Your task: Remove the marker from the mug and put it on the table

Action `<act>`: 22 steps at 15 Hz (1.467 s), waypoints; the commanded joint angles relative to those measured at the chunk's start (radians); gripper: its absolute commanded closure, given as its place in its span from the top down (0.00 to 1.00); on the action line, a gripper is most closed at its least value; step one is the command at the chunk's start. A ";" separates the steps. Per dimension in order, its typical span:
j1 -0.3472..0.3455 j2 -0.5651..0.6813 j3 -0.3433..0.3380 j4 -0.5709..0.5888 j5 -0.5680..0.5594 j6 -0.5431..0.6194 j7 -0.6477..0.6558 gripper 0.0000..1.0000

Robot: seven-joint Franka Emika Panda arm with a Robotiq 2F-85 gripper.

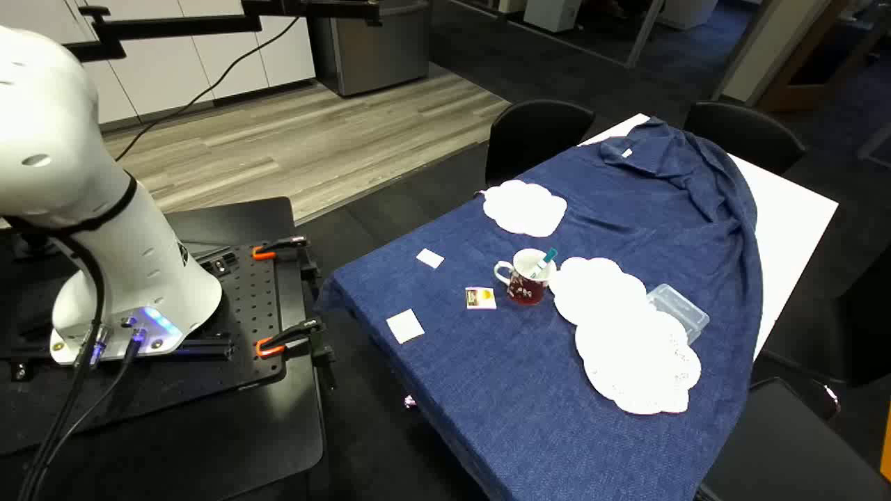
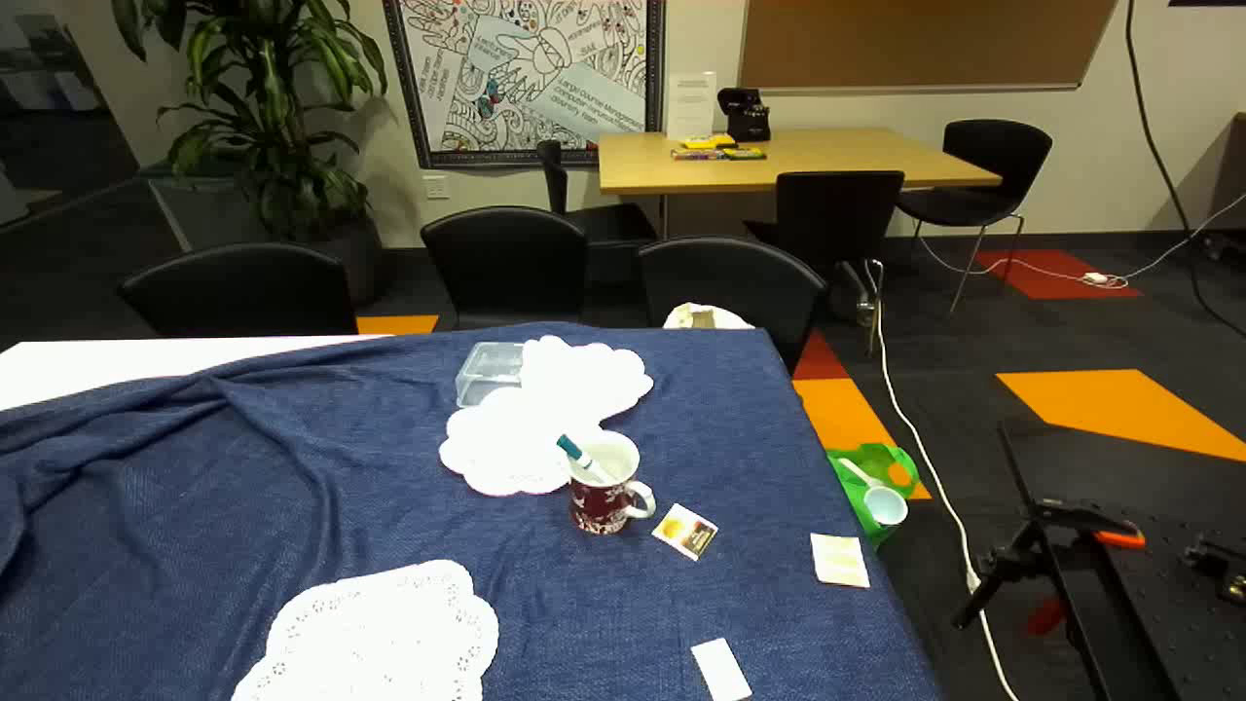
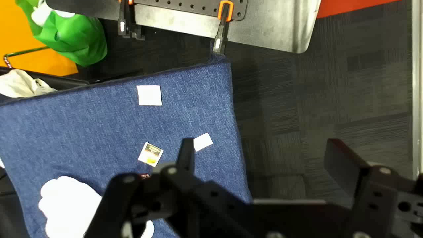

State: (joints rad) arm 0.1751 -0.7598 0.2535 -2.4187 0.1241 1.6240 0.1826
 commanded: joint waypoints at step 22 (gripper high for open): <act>-0.119 0.201 -0.131 -0.033 -0.033 0.404 -0.025 1.00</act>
State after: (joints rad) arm 0.0823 -0.6431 0.1479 -2.4859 0.1099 1.9713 0.1778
